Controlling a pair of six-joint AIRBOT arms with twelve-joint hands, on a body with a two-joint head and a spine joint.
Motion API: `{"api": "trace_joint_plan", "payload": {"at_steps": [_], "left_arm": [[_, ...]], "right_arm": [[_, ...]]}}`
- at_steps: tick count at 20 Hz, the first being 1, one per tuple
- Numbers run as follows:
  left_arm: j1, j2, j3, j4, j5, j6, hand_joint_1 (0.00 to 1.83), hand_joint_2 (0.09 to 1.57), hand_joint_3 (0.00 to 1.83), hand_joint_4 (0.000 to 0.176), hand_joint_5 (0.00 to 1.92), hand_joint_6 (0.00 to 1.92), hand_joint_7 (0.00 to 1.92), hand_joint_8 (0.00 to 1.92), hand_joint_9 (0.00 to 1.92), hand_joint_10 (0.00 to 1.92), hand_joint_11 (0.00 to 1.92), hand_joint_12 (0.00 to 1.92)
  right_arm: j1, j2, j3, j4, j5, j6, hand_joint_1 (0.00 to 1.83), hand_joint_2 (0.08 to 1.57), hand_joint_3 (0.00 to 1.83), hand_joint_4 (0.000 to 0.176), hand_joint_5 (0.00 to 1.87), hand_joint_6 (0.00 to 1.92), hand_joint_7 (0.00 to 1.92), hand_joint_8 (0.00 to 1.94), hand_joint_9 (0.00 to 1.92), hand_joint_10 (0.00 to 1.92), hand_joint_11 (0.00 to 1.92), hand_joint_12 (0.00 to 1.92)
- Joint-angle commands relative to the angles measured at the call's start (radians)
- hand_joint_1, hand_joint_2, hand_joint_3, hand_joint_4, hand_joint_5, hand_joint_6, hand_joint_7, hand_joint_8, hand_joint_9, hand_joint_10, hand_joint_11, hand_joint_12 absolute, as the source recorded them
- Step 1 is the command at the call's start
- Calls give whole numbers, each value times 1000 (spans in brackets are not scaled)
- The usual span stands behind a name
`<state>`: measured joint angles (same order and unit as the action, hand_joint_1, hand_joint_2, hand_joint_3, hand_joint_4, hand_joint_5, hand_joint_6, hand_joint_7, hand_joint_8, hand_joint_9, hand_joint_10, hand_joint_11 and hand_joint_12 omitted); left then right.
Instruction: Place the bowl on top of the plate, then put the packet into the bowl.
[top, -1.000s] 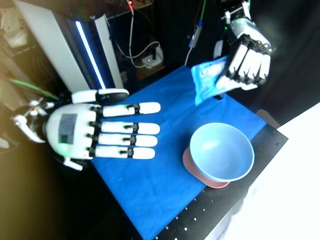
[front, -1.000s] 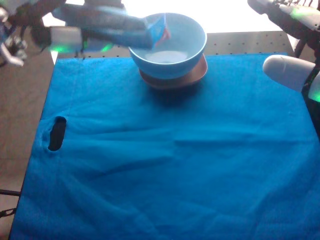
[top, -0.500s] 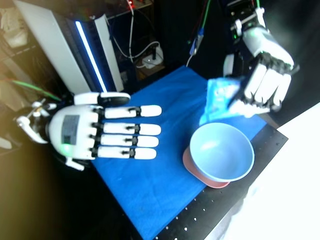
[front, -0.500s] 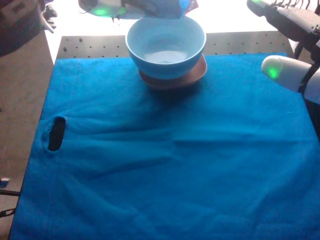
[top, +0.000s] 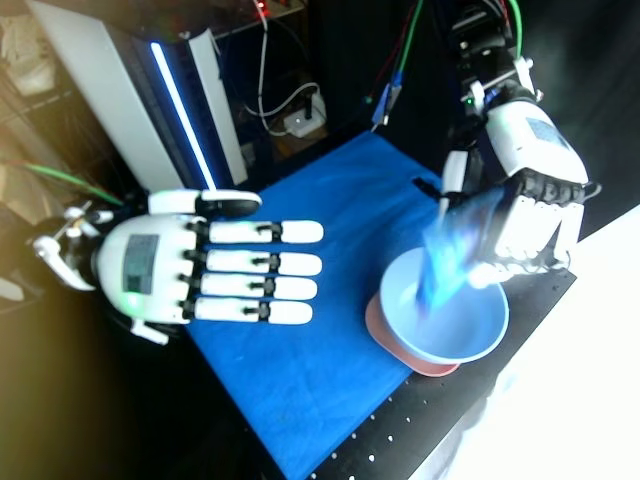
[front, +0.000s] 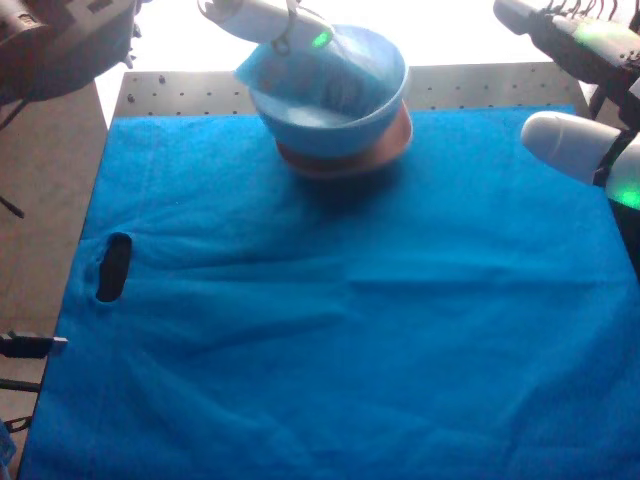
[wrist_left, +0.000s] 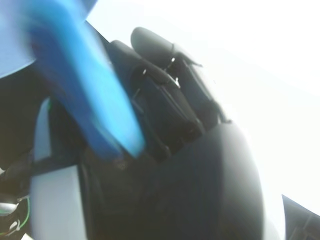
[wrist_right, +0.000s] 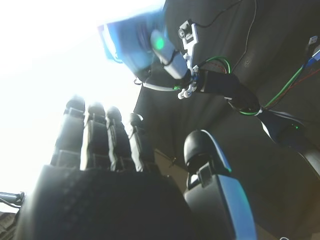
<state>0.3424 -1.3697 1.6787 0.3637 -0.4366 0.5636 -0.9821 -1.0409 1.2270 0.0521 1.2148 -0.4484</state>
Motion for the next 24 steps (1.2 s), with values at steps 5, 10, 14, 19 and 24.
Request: {"api": "trace_joint_plan", "payload": {"at_steps": [5, 10, 14, 19, 24], "left_arm": [[5, 10, -12, -25, -124, -4, 872, 982, 0, 16, 715, 0, 889, 0, 885, 326, 475, 1314], [33, 86, -80, -37, -198, -2, 708, 897, 0, 160, 250, 4, 178, 9, 180, 5, 2, 595], [95, 190, -172, -117, -286, 52, 537, 861, 0, 176, 16, 0, 0, 0, 0, 0, 0, 2], [290, 361, -331, -263, -525, 73, 628, 838, 0, 176, 0, 0, 0, 0, 0, 0, 0, 0], [534, 426, -450, -459, -735, 106, 649, 874, 6, 172, 0, 0, 0, 0, 0, 0, 0, 0]], "right_arm": [[6, -3, 5, 17, 123, 4, 0, 1416, 12, 48, 20, 4, 2, 0, 0, 0, 14, 4], [6, 2, 2, 17, 123, 4, 0, 1415, 5, 66, 14, 0, 1, 0, 0, 0, 4, 1], [6, 23, -14, 17, 123, 4, 0, 1411, 3, 63, 2, 0, 0, 0, 0, 0, 0, 0], [-21, 52, -40, 19, 124, 4, 0, 1381, 0, 88, 0, 0, 0, 0, 0, 0, 0, 0], [-121, 102, -93, 80, 204, 4, 12, 1330, 0, 81, 0, 0, 0, 0, 0, 0, 0, 0]]}}
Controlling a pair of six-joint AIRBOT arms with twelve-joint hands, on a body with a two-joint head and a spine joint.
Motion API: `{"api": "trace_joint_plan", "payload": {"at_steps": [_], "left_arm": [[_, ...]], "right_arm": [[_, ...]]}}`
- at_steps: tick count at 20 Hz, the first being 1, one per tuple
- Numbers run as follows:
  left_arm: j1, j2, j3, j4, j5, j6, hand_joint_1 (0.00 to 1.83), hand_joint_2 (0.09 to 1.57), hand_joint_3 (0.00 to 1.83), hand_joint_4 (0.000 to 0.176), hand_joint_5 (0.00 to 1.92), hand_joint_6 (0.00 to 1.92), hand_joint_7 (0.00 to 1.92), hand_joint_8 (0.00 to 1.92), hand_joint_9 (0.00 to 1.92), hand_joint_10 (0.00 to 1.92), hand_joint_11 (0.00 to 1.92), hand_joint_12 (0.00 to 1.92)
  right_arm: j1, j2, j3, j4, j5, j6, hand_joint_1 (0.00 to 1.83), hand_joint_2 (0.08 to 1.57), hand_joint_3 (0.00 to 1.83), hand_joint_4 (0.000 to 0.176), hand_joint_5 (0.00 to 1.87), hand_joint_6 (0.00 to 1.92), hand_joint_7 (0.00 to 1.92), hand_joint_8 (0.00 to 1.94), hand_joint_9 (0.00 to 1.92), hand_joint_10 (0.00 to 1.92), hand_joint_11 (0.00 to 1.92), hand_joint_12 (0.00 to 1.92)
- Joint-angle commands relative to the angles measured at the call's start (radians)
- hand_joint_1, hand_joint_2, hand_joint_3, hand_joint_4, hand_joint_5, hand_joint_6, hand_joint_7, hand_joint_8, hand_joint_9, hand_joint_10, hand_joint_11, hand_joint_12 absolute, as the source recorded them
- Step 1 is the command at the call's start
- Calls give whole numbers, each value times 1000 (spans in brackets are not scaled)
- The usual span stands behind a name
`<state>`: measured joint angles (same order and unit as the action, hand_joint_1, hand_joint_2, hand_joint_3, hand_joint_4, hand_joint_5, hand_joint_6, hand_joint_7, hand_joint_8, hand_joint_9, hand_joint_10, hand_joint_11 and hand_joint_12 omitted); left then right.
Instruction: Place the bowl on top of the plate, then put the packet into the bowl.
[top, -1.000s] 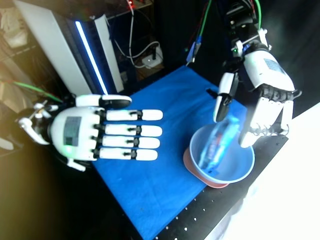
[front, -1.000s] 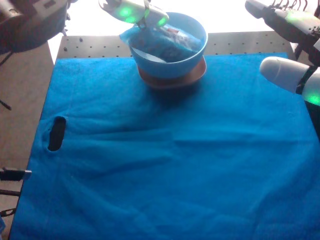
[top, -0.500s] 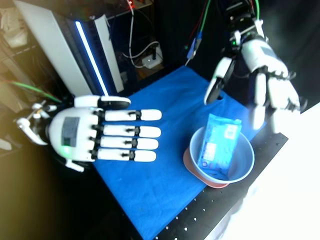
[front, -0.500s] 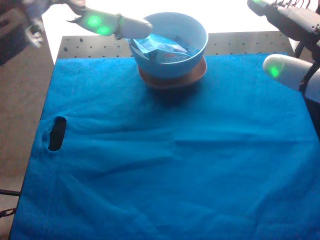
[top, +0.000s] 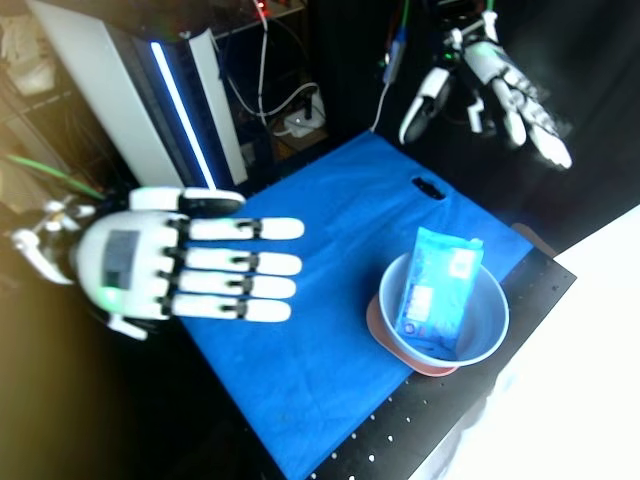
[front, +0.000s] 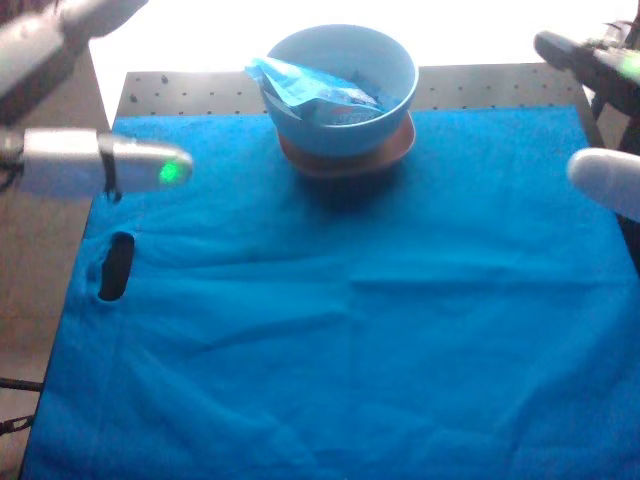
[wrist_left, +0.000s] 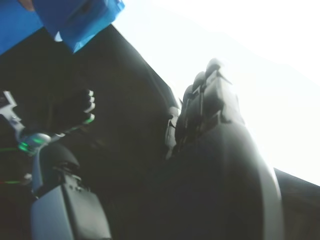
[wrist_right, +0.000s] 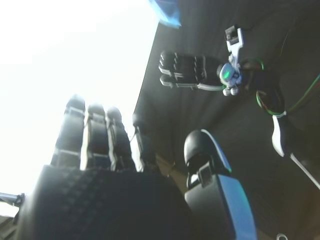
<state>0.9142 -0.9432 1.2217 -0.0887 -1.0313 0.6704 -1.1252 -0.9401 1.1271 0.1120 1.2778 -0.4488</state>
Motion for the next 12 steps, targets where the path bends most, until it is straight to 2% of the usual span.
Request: {"api": "trace_joint_plan", "payload": {"at_steps": [1, 2, 3, 4, 5, 6, 7, 8, 9, 10, 12], "left_arm": [[12, 2, -10, -37, -177, -1, 671, 877, 6, 175, 0, 0, 0, 0, 0, 0, 0, 0], [56, 10, -33, -63, -215, -1, 614, 884, 8, 176, 0, 0, 0, 0, 0, 0, 0, 0], [102, 21, -58, -88, -254, -1, 472, 864, 0, 169, 0, 0, 0, 0, 0, 0, 0, 0], [150, 31, -82, -118, -298, -1, 472, 864, 0, 169, 0, 0, 0, 0, 0, 0, 0, 0], [217, 40, -112, -157, -362, -1, 394, 877, 5, 175, 0, 0, 0, 0, 0, 0, 0, 0], [251, 44, -127, -176, -395, -1, 236, 855, 0, 176, 0, 0, 0, 0, 0, 0, 0, 0], [292, 48, -146, -200, -435, -1, 236, 855, 0, 176, 0, 0, 0, 0, 0, 0, 0, 0], [338, 53, -172, -223, -483, -1, 105, 808, 0, 169, 0, 0, 0, 0, 0, 0, 0, 0], [358, 57, -184, -232, -506, -1, 105, 808, 0, 169, 0, 0, 0, 0, 0, 0, 0, 0], [373, 58, -193, -238, -523, -1, 150, 822, 0, 175, 0, 0, 0, 0, 0, 0, 0, 0], [378, 58, -200, -240, -532, -1, 153, 828, 0, 176, 0, 0, 0, 0, 0, 0, 0, 0]], "right_arm": [[-8, 15, -7, 39, 161, 4, 115, 1299, 0, 128, 0, 0, 0, 0, 0, 0, 0, 0], [-32, 27, -20, 53, 177, 4, 146, 1256, 0, 157, 0, 0, 0, 0, 0, 0, 0, 0], [-48, 36, -31, 62, 189, 4, 164, 1251, 0, 157, 0, 0, 0, 0, 0, 0, 0, 0], [-64, 42, -39, 70, 198, 4, 164, 1251, 0, 157, 0, 0, 0, 0, 0, 0, 0, 0], [-79, 47, -48, 74, 202, 4, 173, 1261, 0, 161, 0, 0, 0, 0, 0, 0, 0, 0], [-86, 48, -51, 75, 202, 4, 122, 1287, 4, 145, 0, 0, 0, 0, 0, 0, 0, 0], [-95, 49, -56, 77, 202, 4, 122, 1287, 4, 145, 0, 0, 0, 0, 0, 0, 0, 0], [-104, 52, -62, 80, 202, 4, 34, 1310, 11, 119, 0, 0, 0, 0, 0, 0, 0, 0], [-107, 54, -64, 81, 202, 4, 34, 1310, 11, 119, 0, 0, 0, 0, 0, 0, 0, 0], [-111, 56, -67, 82, 202, 4, 5, 1324, 11, 106, 6, 2, 0, 0, 0, 0, 0, 0], [-118, 58, -71, 83, 202, 4, 0, 1315, 4, 112, 0, 0, 0, 0, 0, 0, 0, 0]]}}
